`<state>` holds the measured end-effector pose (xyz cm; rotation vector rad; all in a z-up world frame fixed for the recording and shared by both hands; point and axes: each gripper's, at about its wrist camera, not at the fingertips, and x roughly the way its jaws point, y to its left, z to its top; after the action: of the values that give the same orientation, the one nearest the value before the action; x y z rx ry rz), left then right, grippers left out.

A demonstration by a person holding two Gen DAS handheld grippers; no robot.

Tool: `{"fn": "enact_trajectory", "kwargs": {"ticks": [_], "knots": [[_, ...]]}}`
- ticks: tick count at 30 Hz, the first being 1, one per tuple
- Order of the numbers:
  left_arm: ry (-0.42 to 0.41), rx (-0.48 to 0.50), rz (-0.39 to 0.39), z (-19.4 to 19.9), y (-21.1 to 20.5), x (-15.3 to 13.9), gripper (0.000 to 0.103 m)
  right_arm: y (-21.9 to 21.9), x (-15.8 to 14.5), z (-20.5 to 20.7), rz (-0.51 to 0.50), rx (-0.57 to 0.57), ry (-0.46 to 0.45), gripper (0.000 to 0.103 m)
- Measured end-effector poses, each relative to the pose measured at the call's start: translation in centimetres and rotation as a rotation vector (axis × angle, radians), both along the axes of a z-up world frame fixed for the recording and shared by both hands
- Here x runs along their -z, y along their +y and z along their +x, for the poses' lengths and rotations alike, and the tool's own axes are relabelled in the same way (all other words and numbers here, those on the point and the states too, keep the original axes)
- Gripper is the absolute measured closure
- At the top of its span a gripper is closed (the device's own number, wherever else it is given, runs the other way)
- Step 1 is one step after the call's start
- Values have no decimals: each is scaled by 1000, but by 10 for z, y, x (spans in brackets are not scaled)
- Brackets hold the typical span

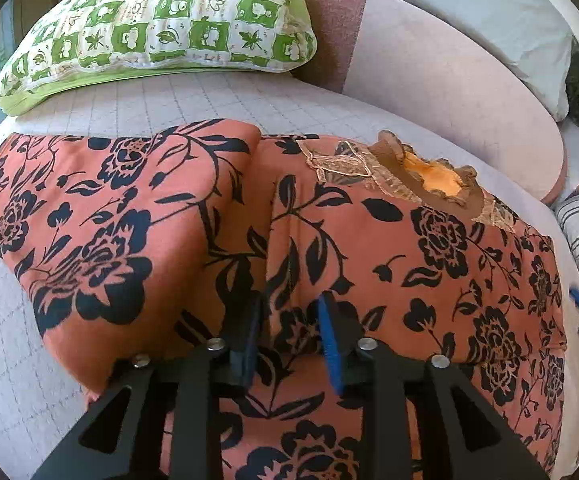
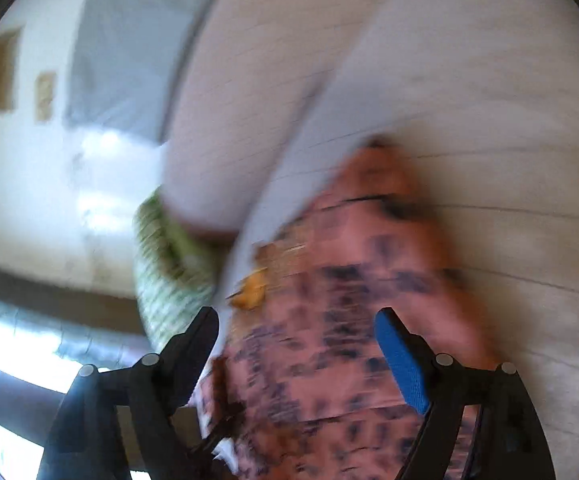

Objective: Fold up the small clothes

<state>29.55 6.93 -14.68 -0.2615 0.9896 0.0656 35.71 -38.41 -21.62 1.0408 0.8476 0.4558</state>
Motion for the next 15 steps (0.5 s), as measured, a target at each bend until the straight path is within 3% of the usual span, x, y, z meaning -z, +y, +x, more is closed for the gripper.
{"fn": "enact_trajectory", "kwargs": {"ticks": [2,3,4,5,6,7,8,10,11,12,13,15], "knots": [[4,9,6,-1,-1,-2,72,10,-11,23,-80,-45,-69,19],[7,9,0,-3,1,-5,71,8,-7,35,-142,-38,-62,19],[8,9,-6,-5,3,-8,71,-2,14,52,-218,6,33,21],[-1,9,-18,-11,7,-13,71,-11,31,61,-167,30,96,21],[-26,6,-27,-15,13,-21,68,-27,42,59,-24,81,95,22],[-48,-4,-29,-18,18,-27,64,-33,38,55,10,111,79,20],[-70,-20,-34,-23,25,-34,57,-32,26,48,-9,121,46,19],[-107,-32,-88,-37,44,-44,56,-20,8,44,-28,50,-75,16],[-110,-45,-121,-46,58,-48,56,-16,8,46,-102,37,-65,16],[-114,-62,-155,-54,72,-50,56,-12,19,49,-192,52,21,17],[-127,-89,-201,-63,90,-53,56,-17,33,50,-163,71,81,18],[-156,-173,-262,-80,131,-56,41,-19,20,32,-147,130,53,17]]}}
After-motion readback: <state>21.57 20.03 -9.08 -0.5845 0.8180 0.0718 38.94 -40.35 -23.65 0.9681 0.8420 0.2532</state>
